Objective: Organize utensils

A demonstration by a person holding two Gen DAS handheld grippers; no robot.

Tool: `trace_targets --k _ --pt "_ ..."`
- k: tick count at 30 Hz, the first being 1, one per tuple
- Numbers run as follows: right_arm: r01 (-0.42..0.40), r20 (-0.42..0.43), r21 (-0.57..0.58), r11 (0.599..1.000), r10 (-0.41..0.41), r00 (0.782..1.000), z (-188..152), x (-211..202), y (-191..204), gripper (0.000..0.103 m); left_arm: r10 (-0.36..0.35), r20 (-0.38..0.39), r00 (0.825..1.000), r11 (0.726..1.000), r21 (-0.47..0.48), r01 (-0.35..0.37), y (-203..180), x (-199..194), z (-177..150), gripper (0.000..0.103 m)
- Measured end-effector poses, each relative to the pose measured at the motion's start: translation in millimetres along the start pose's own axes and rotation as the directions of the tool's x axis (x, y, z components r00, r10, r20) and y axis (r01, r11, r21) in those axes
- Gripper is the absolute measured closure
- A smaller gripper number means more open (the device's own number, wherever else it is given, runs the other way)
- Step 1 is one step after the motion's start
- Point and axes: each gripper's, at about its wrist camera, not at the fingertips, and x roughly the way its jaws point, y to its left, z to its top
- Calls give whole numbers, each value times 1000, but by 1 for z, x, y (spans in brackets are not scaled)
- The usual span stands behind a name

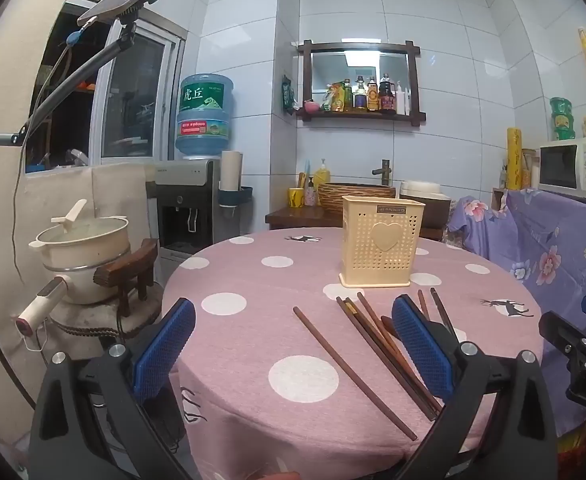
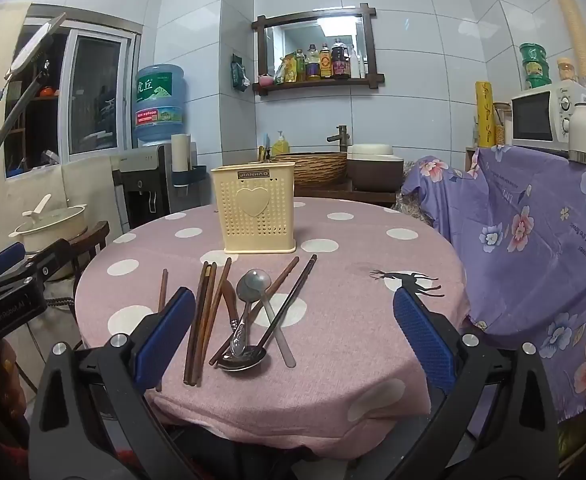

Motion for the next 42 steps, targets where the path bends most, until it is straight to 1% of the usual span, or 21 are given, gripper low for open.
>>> trace_targets --k 7,8,14,21,37,42 --pt "0 4 -2 1000 1 1000 -1 0 0 5 -4 -6 1000 1000 -7 4 2 -2 2 5" --pt "-1 3 -2 1000 1 1000 -1 0 0 5 -5 -9 1000 1000 -5 4 2 3 2 5" --pt "-1 1 -2 1000 1 1000 -1 0 1 5 -1 -17 1000 1000 3 1 3 5 4 5" --pt "-1 -4 -1 1000 1 1000 -5 3 1 5 0 -21 1000 1000 3 0 3 5 -2 5" --pt "-3 -8 1 1000 3 1000 -2 4 -2 5 5 -29 1000 1000 8 -5 4 8 -4 5" --pt "-3 -10 0 1000 3 1000 -7 5 1 5 4 -30 1000 1000 9 -3 5 8 -4 5"
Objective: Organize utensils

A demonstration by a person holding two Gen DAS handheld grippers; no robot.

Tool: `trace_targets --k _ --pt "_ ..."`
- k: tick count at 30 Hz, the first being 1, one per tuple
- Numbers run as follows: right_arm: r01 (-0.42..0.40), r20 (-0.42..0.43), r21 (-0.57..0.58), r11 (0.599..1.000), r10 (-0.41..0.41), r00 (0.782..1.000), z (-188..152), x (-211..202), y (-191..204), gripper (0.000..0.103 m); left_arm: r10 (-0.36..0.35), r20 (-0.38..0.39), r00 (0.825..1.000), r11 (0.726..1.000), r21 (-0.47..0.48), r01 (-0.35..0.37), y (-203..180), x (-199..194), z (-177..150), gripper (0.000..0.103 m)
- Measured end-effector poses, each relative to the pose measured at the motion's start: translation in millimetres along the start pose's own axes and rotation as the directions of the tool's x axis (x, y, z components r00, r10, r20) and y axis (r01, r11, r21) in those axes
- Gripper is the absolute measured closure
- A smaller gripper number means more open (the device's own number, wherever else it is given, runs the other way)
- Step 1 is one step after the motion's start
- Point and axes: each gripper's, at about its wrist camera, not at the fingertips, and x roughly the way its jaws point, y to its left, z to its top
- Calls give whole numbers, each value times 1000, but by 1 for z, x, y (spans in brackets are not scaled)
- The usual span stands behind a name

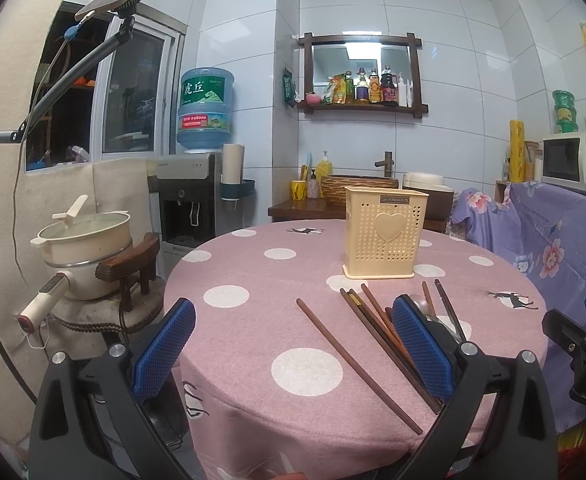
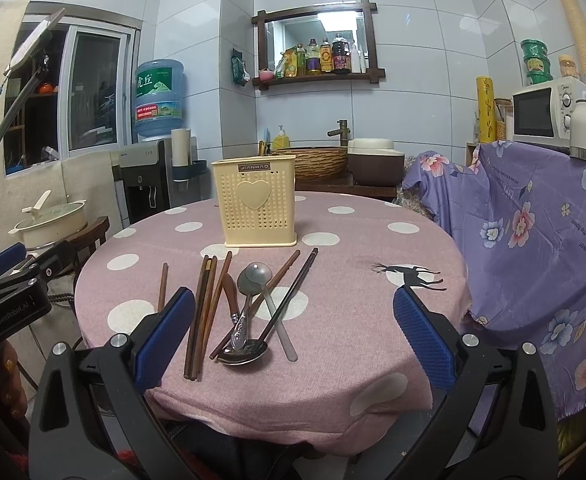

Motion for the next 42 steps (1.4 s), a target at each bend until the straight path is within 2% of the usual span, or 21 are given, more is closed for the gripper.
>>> trace_targets --k 42 --pt "-2 -7 -3 1000 2 1000 -1 0 2 5 8 -20 1000 1000 6 -8 3 1 -6 5"
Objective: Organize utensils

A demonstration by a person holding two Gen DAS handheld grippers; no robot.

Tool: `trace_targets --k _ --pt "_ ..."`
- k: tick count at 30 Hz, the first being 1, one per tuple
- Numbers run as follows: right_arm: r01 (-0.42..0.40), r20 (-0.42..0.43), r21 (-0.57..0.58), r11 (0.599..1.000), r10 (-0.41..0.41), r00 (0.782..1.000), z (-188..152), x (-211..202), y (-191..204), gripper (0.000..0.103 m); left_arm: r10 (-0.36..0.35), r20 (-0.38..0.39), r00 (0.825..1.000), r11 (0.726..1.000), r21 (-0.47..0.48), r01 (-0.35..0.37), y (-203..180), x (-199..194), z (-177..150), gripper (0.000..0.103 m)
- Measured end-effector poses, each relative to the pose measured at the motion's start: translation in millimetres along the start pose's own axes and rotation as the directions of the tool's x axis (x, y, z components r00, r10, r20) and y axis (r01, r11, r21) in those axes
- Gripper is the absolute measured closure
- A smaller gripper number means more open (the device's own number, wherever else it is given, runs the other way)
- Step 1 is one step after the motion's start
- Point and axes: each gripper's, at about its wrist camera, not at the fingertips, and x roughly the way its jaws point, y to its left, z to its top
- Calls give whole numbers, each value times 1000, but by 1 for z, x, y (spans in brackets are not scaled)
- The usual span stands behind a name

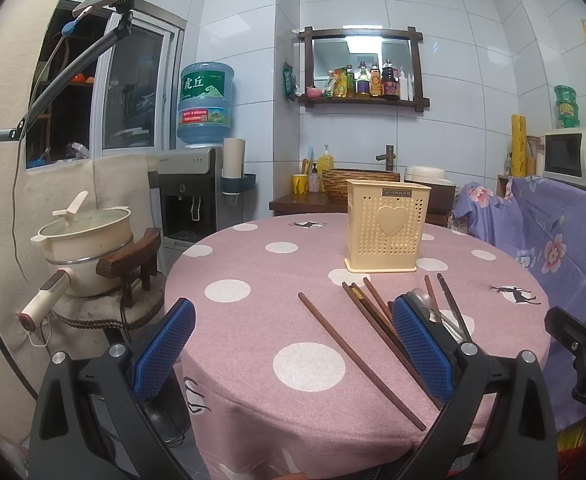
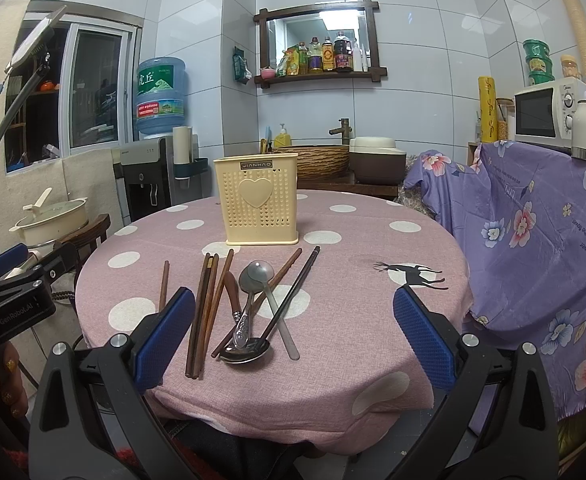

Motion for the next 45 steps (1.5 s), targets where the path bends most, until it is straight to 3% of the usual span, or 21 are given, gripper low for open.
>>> trace_targets --k 18,23,26,29,33,43,45 --pt "-2 -5 1 1000 2 1000 -2 1 1 5 2 -9 1000 1000 -2 -2 0 2 1 5" --pt "0 -60 4 1000 0 998 -3 17 0 5 5 -99 995 999 46 0 -3 18 -2 5" --pt "-12 -133 17 1000 14 991 -3 36 -8 5 20 -197 980 997 77 -5 -2 40 -8 5" --pt "-31 -213 22 999 35 976 -3 58 -16 5 -30 -282 959 999 20 37 9 58 -11 5" --pt "-50 -257 32 998 57 965 2 80 -27 5 -56 -330 942 998 9 63 14 78 -5 5" --pt "-92 -380 24 995 94 920 13 136 -31 5 -90 -489 868 994 7 107 6 137 1 9" --pt "-109 -393 13 994 105 913 16 144 -27 6 -98 -493 865 993 4 114 6 142 2 9"
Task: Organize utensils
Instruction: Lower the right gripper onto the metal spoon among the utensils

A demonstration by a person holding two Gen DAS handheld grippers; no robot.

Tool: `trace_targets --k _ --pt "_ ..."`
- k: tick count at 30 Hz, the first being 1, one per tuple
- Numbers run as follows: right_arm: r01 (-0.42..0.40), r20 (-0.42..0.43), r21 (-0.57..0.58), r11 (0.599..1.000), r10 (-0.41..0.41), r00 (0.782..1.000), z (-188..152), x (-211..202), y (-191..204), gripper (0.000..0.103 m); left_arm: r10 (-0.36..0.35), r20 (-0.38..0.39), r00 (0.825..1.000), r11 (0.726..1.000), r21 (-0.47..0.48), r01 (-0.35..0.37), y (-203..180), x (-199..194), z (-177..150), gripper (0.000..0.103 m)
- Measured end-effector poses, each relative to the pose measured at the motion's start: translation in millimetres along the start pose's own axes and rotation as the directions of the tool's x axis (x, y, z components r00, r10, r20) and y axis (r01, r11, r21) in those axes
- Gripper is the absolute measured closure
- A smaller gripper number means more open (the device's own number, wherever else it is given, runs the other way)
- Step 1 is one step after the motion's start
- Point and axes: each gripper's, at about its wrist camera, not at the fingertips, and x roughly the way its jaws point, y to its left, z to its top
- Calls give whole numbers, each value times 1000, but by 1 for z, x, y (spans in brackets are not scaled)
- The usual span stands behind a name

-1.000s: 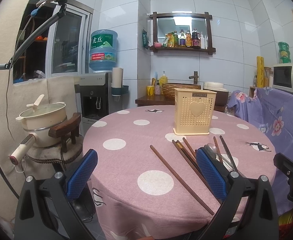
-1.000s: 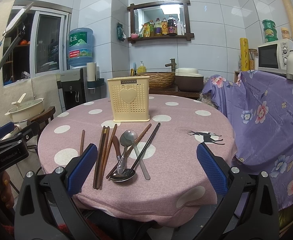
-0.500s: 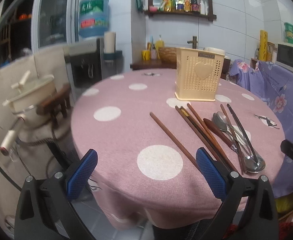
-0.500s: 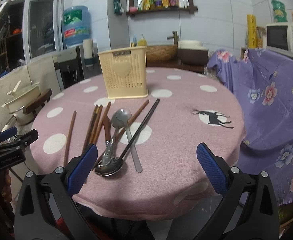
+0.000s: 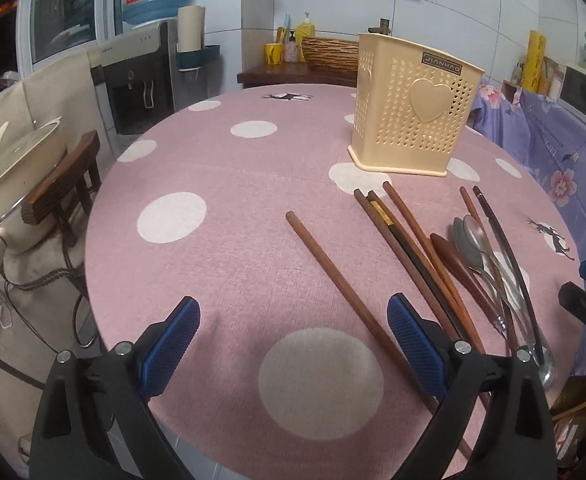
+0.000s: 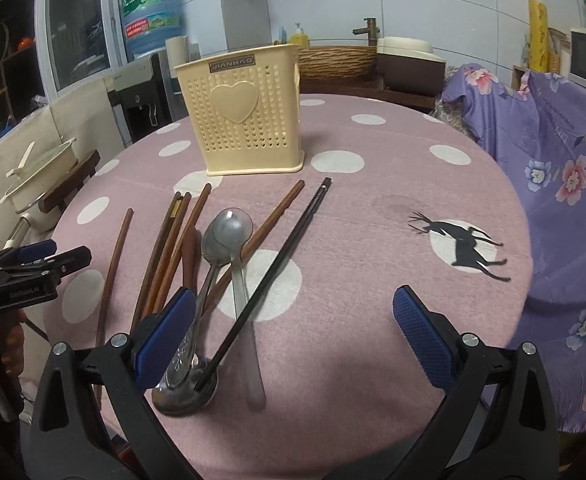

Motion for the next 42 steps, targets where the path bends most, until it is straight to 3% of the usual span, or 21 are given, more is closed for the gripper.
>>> trace_targets --k 5,10,13,20,25,33,38,42 --pt "-104 -6 -94 990 104 995 21 18 12 15 -17 -15 1000 1000 5 18 1 10 10 12" --pt "-203 -82 -132 970 193 978 40 45 16 34 -14 -33 999 999 30 15 0 18 15 30" --pt "-246 -122 -153 957 228 966 46 60 21 39 -36 -51 998 999 10 36 3 24 16 33" --pt "-269 -167 -217 938 236 957 52 79 35 39 -37 -56 998 999 7 37 2 28 22 33" --pt "-265 -204 -245 933 217 955 54 95 38 49 -52 -61 997 999 8 53 0 30 24 33" --pt "-276 -229 -265 924 217 949 59 103 41 53 -46 -73 996 999 2 46 0 35 25 33" --pt "-282 -260 -280 918 210 942 59 110 44 66 -47 -73 996 999 10 47 -2 36 25 33" --pt "-292 -265 -253 922 224 938 61 112 41 66 -45 -77 996 999 10 46 -2 37 25 33"
